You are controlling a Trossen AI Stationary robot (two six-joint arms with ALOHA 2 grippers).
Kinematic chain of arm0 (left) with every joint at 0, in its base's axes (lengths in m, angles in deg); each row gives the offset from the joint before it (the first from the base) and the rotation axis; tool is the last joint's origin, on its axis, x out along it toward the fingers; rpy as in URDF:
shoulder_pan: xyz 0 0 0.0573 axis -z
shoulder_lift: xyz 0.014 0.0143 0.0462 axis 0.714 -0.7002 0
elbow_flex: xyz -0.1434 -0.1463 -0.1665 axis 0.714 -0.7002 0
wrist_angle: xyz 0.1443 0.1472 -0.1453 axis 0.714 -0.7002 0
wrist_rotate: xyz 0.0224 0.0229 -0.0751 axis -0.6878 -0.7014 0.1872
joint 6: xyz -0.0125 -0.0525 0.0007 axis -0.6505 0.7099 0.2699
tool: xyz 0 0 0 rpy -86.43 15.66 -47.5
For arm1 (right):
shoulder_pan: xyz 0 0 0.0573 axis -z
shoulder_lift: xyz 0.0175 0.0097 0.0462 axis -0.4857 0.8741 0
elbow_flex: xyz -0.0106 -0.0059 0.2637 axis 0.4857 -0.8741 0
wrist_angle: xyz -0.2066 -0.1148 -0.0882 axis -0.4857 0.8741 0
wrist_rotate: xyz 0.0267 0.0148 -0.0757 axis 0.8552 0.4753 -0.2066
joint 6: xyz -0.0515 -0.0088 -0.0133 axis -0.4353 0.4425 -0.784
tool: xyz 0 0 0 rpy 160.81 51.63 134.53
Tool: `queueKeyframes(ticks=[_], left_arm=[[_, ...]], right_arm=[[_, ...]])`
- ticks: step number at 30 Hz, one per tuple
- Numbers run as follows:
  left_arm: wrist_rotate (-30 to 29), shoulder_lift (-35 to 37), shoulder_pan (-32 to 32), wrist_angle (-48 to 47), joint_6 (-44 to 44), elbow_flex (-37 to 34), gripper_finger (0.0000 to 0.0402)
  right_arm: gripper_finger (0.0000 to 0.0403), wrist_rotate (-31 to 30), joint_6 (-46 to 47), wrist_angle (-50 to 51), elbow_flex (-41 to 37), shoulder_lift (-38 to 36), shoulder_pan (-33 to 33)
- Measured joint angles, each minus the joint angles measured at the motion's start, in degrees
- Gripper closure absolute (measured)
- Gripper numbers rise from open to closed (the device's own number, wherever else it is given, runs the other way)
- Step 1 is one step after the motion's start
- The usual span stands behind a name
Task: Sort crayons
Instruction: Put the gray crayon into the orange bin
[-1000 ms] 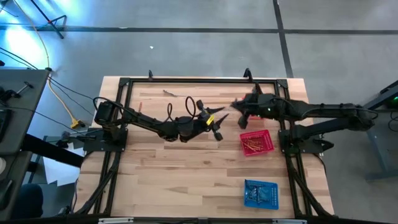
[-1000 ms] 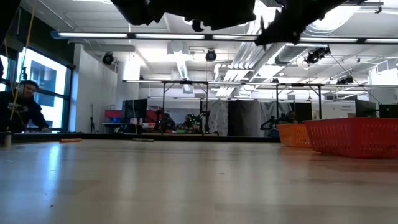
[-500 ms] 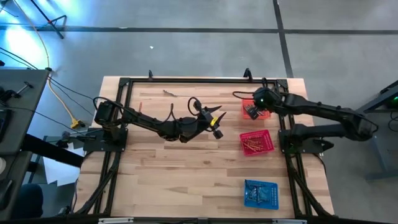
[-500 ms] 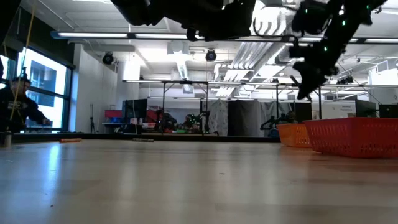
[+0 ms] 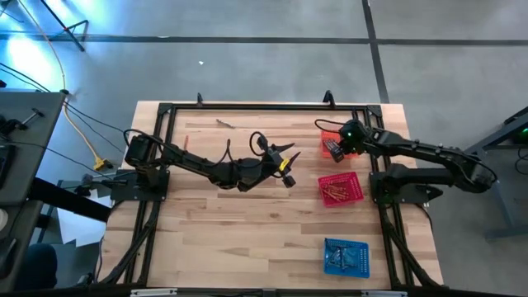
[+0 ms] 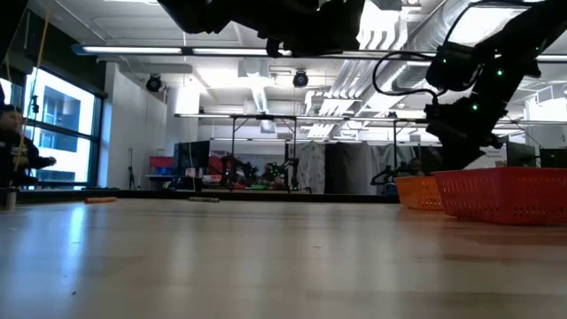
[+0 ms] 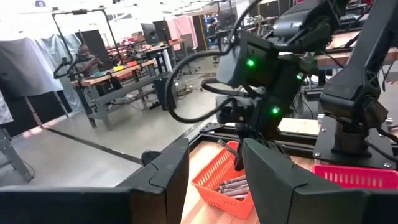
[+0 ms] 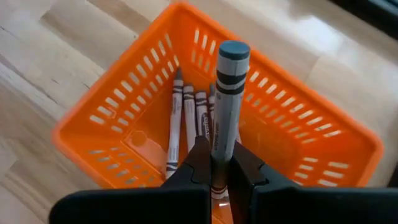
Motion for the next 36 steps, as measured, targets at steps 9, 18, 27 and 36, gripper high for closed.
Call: queueKeyframes(ticks=[9,18,27,36], left_arm=[[0.0,0.0,0.0,0.0,0.0,0.0,0.0261],[0.0,0.0,0.0,-0.5,0.0,0.0,0.0261],[0.0,0.0,0.0,-0.5,0.0,0.0,0.0261],[-14.8,1.4,-0.4,-16.1,1.5,0.0,0.0261]], right_arm=[[0.0396,0.1,1.2,-2.2,-1.4,0.0,0.0],[0.0347,0.1,1.2,-2.5,-1.4,0.0,0.0],[0.0334,1.1,1.5,-2.4,-1.4,0.0,0.0],[0.0334,2.0,0.5,4.8,5.9,0.0,0.0]])
